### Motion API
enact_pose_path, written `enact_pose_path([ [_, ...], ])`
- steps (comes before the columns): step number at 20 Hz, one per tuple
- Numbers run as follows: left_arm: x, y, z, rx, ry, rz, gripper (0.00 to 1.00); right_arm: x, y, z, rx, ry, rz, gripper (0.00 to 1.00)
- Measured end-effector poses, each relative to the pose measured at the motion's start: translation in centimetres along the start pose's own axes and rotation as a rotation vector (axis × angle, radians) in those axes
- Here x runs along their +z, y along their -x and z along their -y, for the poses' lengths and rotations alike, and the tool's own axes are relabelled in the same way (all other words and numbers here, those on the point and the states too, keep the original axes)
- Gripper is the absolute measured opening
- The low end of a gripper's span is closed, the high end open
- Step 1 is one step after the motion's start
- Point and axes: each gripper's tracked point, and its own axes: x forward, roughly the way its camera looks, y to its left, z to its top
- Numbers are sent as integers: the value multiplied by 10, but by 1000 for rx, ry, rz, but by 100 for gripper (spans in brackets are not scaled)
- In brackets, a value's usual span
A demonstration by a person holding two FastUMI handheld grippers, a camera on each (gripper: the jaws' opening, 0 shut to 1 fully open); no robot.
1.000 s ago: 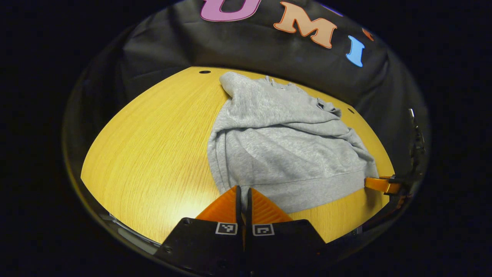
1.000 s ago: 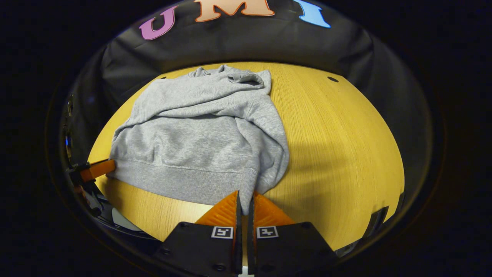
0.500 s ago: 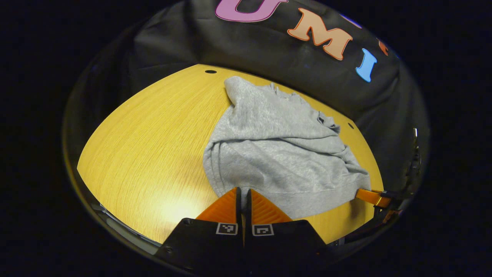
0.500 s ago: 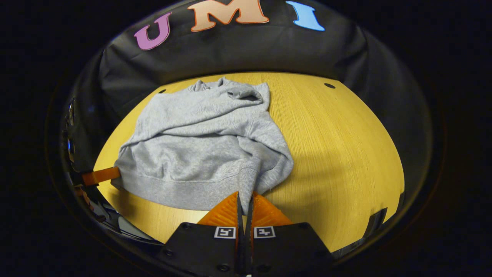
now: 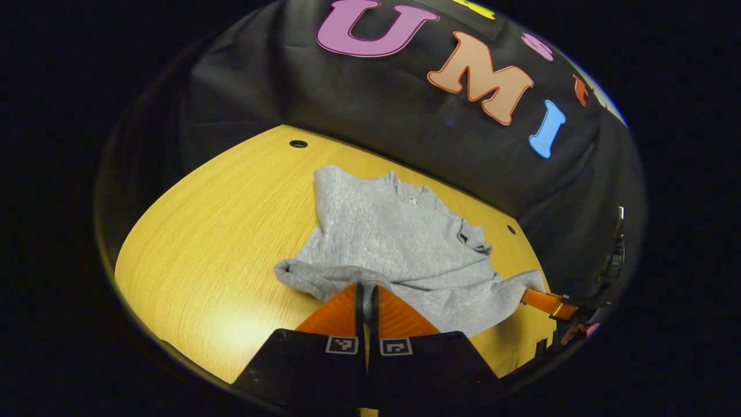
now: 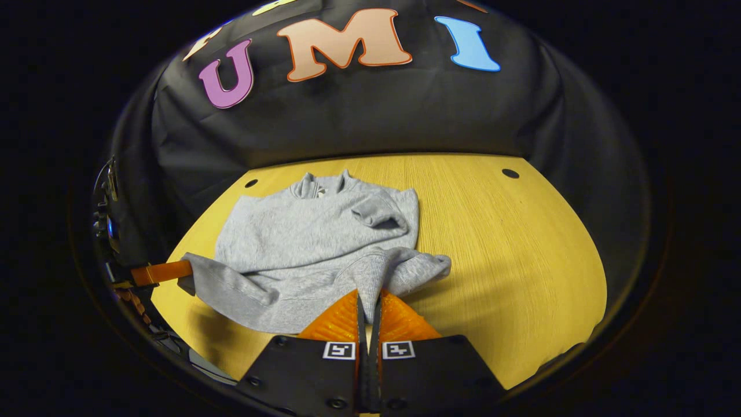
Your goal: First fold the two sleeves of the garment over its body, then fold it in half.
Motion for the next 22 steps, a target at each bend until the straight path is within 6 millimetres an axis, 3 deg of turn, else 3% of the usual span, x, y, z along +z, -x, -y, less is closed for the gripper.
enact_pose_path([
  [4, 33, -28, 5, -3, -7, 33, 0, 29, -26, -4, 17, 3, 19, 3],
  [12, 70, -99, -7, 57, -2, 10, 0, 54, -84, -4, 41, -54, -47, 2],
  [16, 74, -131, -23, 130, -32, -14, 0, 47, -119, 4, 15, -19, -83, 3],
  [19, 61, -150, -38, 180, -46, -54, 0, 39, -137, 2, 10, 26, -92, 3],
  [21, 53, -155, -41, 193, -5, -70, 0, 38, -143, -1, 25, 24, -93, 7],
  [22, 54, -156, -41, 192, 10, -59, 0, 39, -143, -4, 42, 8, -98, 14],
])
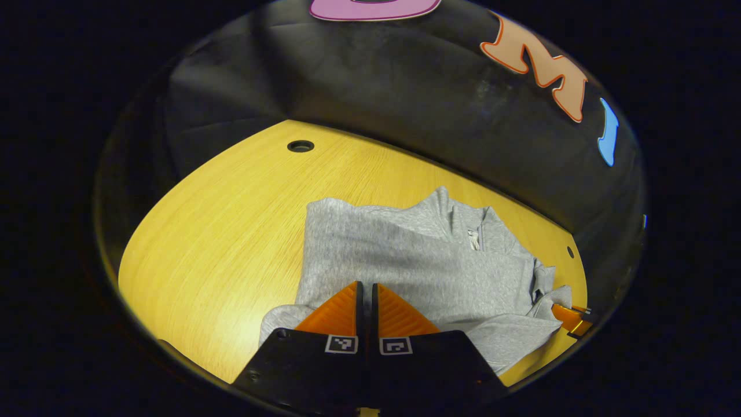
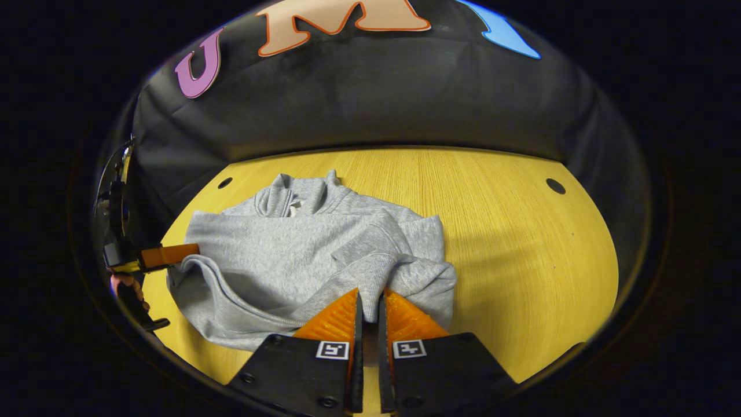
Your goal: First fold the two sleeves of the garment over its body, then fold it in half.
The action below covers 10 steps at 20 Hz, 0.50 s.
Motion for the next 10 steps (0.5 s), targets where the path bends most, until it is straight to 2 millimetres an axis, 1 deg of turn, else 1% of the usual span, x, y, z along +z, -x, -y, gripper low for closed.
enact_pose_path([
  [1, 2, 0, 1, -4, 9, 11, 0, 0, 1, -1, 21, -17, -2, 17],
  [2, 3, 0, 1, -8, 13, 16, 0, 1, 2, -6, 50, -40, -7, 22],
  [3, 3, 1, 1, -12, 12, 17, 0, 2, 4, -13, 87, -68, -14, 33],
  [4, 5, 2, 0, -9, 7, 22, 0, 4, 7, -19, 111, -94, -20, 50],
  [5, 9, 5, 1, -15, 2, 33, 0, 7, 9, -17, 112, -98, -13, 68],
  [6, 15, 10, 4, -29, -6, 52, 0, 12, 12, -18, 114, -97, 3, 65],
  [7, 22, 16, 6, -40, -24, 75, 0, 19, 17, -18, 114, -98, 26, 66],
  [8, 30, 22, 9, -55, -49, 100, 0, 27, 22, -20, 116, -101, 48, 72],
  [9, 38, 32, 14, -78, -74, 123, 11, 35, 28, -20, 113, -103, 70, 78],
  [10, 46, 43, 17, -88, -100, 152, 33, 41, 36, -19, 113, -106, 92, 90],
])
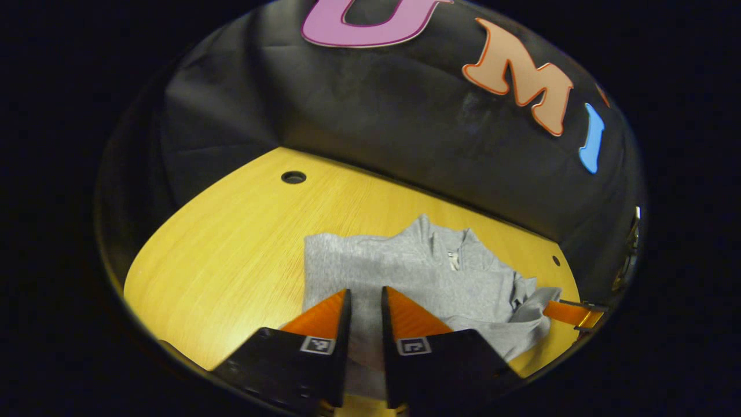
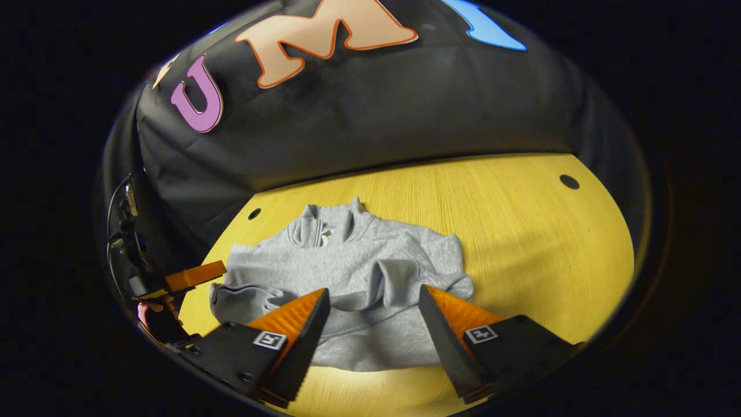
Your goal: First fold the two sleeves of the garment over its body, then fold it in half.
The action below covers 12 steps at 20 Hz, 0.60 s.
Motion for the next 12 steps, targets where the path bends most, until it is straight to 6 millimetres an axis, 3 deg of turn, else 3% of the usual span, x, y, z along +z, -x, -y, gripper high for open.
enact_pose_path([
  [1, 9, 9, 1, 4, -24, 30, 55, 4, 2, -1, 0, -2, 16, 98],
  [3, 26, 33, 4, 7, -72, 78, 98, 15, 18, -1, -15, 6, 58, 98],
  [4, 33, 42, 7, 7, -91, 104, 96, 21, 27, -2, -24, 13, 83, 93],
  [6, 43, 65, 12, -4, -127, 132, 93, 32, 51, -10, -28, 16, 133, 98],
  [7, 45, 78, 14, -9, -141, 139, 93, 36, 65, -14, -28, 17, 160, 93],
  [8, 48, 90, 17, -16, -155, 151, 93, 42, 82, -19, -32, 22, 193, 98],
  [12, 49, 140, 29, -46, -208, 175, 93, 56, 151, -37, -58, 48, 330, 97],
])
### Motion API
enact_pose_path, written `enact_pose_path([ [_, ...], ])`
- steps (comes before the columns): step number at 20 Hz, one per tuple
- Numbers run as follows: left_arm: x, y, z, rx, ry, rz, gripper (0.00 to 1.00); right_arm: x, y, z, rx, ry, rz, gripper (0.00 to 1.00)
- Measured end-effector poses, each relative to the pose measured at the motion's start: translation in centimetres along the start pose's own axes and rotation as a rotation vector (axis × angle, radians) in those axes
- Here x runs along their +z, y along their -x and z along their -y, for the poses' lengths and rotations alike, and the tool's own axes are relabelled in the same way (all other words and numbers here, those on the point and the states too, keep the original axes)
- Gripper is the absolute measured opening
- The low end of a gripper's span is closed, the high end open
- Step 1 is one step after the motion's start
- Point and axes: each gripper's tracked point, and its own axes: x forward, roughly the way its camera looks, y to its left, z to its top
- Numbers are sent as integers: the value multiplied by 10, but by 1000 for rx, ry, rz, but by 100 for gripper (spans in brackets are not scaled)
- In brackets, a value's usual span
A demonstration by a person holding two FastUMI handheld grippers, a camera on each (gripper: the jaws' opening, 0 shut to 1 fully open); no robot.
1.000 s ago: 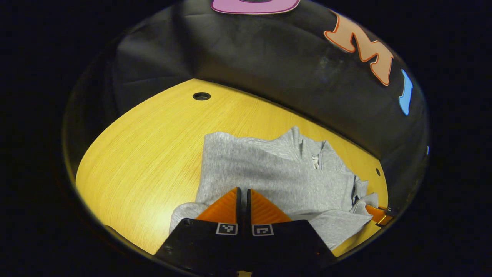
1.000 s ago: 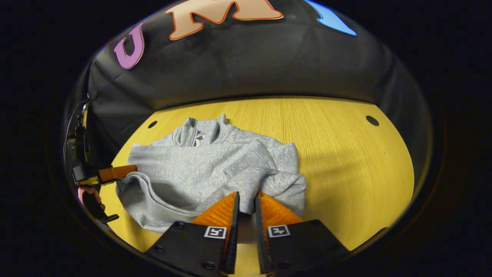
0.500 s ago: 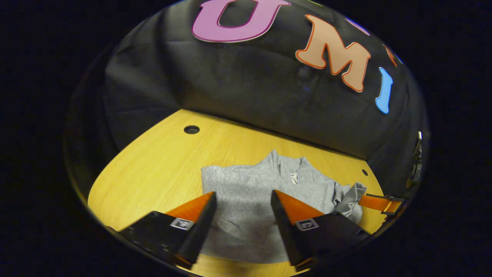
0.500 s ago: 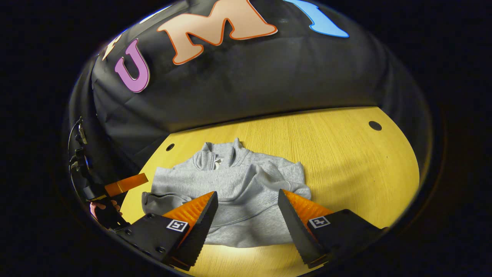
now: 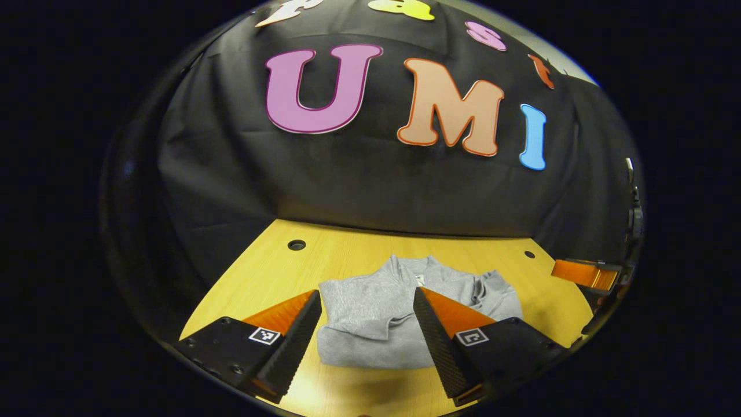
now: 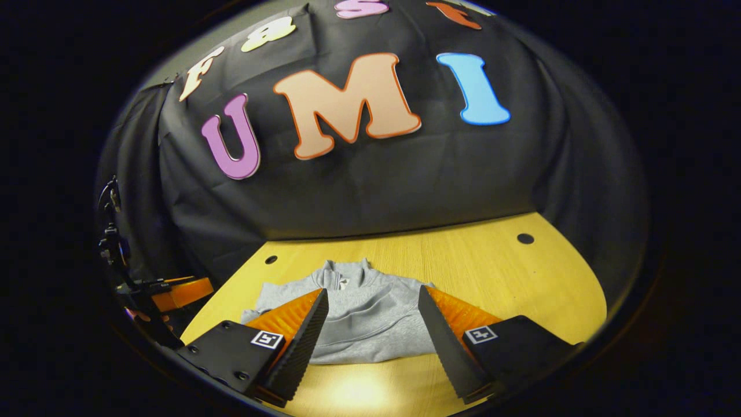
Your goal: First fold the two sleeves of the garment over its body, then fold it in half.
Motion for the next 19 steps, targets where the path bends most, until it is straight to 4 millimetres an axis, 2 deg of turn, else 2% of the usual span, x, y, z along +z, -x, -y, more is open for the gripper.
enact_pose_path([
  [1, 0, 11, 6, -16, 0, 4, 94, 3, 15, -2, -10, 11, 22, 93],
  [2, 0, 19, 11, -28, 7, 10, 93, 3, 28, -3, -25, 26, 33, 98],
  [5, -12, 45, 21, -57, 32, -5, 93, -3, 66, -12, -56, 41, 41, 97],
  [8, -26, 67, 27, -89, 20, -33, 94, -16, 92, -25, -65, 42, 31, 98],
  [9, -32, 73, 29, -103, 7, -44, 94, -20, 96, -26, -68, 51, 28, 98],
  [10, -37, 77, 30, -114, -8, -52, 94, -23, 100, -29, -72, 59, 25, 93],
  [11, -41, 80, 30, -122, -22, -61, 94, -25, 102, -30, -75, 67, 21, 93],
  [12, -44, 82, 32, -131, -30, -68, 93, -25, 104, -32, -78, 69, 21, 98],
  [13, -47, 82, 33, -144, -28, -72, 94, -26, 105, -32, -85, 64, 22, 94],
  [14, -50, 82, 34, -153, -22, -74, 94, -25, 106, -34, -88, 54, 28, 98],
  [19, -49, 80, 35, -192, -4, -73, 93, -10, 118, -35, -120, 29, 73, 98],
])
